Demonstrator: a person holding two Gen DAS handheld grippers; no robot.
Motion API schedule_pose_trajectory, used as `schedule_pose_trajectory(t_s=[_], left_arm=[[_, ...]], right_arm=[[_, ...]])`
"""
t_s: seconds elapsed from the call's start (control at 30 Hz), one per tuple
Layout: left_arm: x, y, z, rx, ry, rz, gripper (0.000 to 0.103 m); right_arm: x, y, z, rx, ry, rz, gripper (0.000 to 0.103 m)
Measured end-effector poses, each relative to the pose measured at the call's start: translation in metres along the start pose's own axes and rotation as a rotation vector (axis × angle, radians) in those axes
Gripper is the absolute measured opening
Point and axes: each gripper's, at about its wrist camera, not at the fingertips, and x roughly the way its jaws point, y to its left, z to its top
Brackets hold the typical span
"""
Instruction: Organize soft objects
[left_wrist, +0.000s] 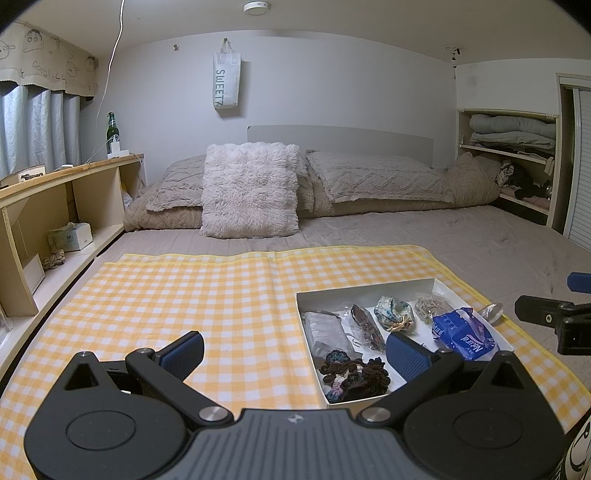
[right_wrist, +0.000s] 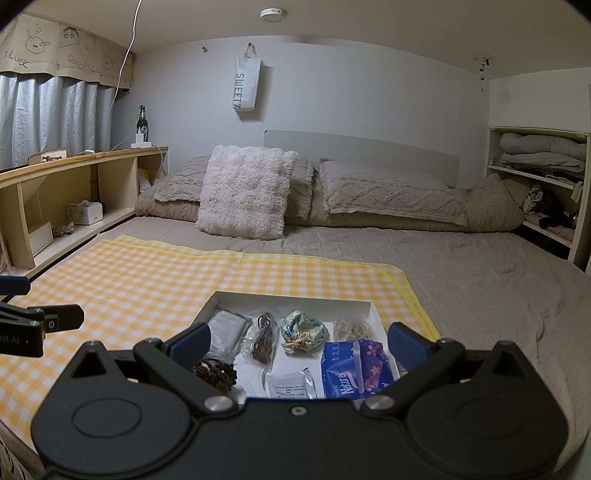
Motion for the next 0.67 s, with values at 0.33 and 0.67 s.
schedule_pose_trajectory(t_s=[0.33, 0.67], left_arm=[[-0.0002, 0.0001, -0.0004, 0.002, 0.000, 0.001, 0.103], [-0.0001, 0.0025, -0.0047, 0.001, 0.002, 0.002, 0.103]], right_arm=[[-0.0002, 0.0003, 0.0000, 0.000, 0.000, -0.001, 0.103], [0.0002, -0.0002, -0.0001, -0.001, 0.000, 0.000, 0.103]])
